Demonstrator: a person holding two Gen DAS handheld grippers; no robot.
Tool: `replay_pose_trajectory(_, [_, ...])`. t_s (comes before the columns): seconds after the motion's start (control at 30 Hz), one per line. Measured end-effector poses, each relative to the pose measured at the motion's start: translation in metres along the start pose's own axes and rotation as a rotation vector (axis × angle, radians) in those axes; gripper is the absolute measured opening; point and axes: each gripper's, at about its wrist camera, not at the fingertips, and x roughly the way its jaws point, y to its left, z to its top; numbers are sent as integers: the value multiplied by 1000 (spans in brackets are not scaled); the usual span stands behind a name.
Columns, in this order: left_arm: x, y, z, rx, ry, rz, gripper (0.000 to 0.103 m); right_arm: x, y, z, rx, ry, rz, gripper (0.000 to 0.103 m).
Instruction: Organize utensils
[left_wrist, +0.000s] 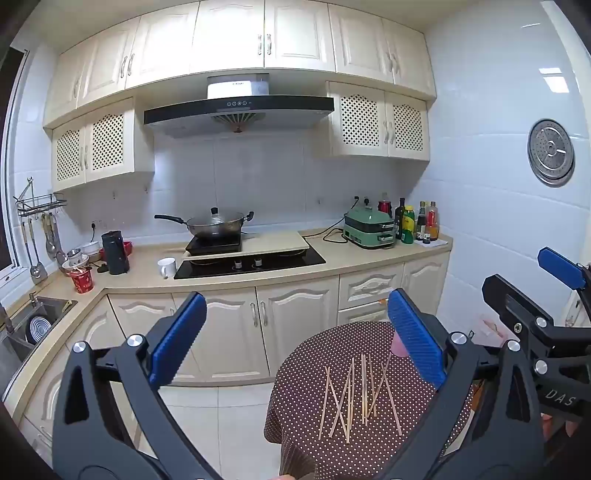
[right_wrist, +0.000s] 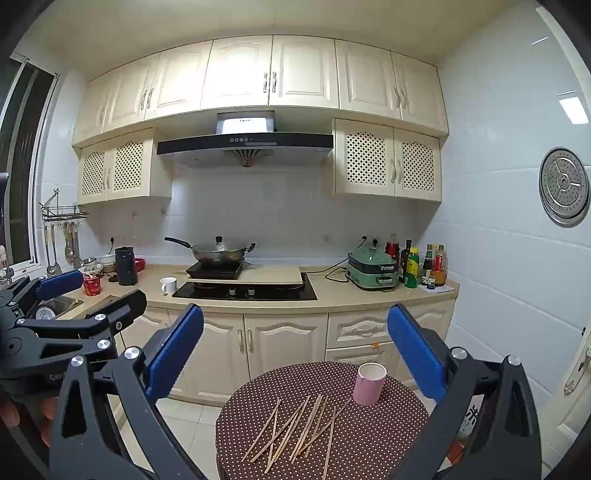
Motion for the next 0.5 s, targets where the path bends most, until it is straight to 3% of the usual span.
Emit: replay_pose_trajectory(0.5, [-4,21,4,-10,1,-3,96,8,6,-2,-1,10,6,96])
